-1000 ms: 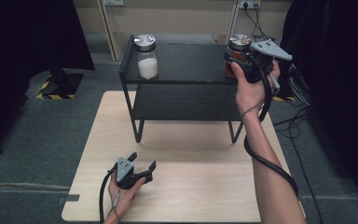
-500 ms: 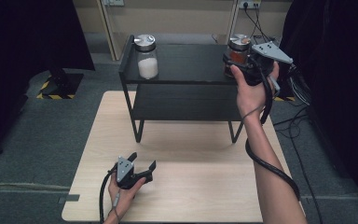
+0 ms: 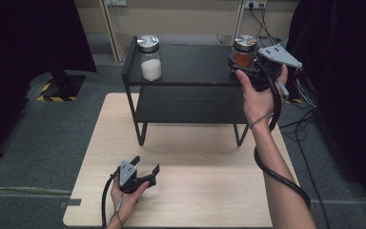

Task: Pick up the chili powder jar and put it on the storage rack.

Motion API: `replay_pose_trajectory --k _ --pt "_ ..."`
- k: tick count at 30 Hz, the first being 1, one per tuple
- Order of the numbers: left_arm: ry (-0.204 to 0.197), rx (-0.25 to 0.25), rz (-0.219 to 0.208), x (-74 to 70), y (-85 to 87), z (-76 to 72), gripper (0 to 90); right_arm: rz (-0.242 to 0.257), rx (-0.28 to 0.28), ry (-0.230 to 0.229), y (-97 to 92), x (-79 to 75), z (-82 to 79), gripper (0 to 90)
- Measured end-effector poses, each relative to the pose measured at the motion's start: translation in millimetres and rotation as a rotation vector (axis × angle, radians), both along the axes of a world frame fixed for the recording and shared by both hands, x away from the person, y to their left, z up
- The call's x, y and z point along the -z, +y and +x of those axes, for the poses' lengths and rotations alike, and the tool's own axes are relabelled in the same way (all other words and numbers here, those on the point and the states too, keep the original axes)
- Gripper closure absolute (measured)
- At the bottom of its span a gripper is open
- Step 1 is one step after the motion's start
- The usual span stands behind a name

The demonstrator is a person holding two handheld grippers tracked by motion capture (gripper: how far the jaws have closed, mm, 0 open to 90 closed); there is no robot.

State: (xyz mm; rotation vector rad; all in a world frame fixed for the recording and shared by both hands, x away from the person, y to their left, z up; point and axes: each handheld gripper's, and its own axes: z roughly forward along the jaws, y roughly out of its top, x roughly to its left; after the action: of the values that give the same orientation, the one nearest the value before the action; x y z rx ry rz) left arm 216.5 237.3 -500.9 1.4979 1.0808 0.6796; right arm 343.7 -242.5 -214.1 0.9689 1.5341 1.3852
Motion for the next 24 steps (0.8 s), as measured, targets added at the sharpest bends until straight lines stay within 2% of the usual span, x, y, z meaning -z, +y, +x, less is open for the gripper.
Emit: replay_pose_trajectory --k 24 --pt "0.0 -0.002 0.001 -0.1 -0.6 -0.2 12.0 -0.002 -0.043 -0.021 -20.6 23.7 -28.7 7.1"
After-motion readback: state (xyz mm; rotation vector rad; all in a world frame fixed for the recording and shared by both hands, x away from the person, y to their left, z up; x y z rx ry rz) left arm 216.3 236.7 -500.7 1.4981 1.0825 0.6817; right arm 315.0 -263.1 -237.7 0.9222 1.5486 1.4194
